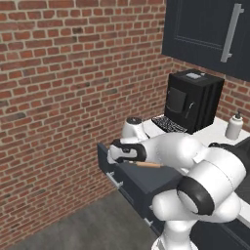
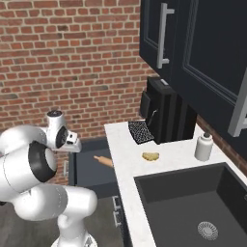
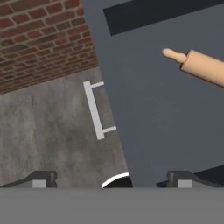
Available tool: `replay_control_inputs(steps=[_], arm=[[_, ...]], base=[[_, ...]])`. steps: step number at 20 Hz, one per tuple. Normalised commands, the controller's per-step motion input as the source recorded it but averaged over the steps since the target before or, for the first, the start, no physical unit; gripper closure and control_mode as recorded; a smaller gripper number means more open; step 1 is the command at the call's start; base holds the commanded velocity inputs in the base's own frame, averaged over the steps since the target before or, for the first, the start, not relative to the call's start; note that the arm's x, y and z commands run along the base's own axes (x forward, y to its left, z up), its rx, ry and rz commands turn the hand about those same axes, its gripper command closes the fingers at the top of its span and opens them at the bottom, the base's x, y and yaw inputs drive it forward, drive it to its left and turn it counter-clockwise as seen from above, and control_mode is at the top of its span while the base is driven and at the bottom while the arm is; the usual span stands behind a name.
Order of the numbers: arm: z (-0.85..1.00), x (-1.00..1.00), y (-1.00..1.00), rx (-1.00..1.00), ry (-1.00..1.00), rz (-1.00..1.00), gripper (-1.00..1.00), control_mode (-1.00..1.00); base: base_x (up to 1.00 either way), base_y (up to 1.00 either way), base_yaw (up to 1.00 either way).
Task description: Pick the rolling pin from the drawer and place it on the counter.
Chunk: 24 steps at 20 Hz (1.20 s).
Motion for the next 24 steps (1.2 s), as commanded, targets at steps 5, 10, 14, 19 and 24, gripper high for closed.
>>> replay_control_inputs(steps=[5, 10, 14, 19, 24], arm=[[-0.27, 0.04, 0.0, 0.0, 0.01, 0.02, -1.0, -1.0], [-0.42, 0.09, 0.0, 0.0, 0.0, 0.03, -1.0, -1.0], [-0.44, 0.15, 0.0, 0.0, 0.0, 0.04, -1.0, -1.0], [-0.3, 0.23, -0.01, 0.0, 0.0, 0.04, -1.0, -1.0], [-0.27, 0.22, 0.0, 0.0, 0.0, 0.03, -1.0, -1.0]], base=[[0.0, 0.0, 0.0], [0.0, 0.0, 0.0], [0.0, 0.0, 0.0], [0.0, 0.0, 0.0], [0.0, 0.0, 0.0]])
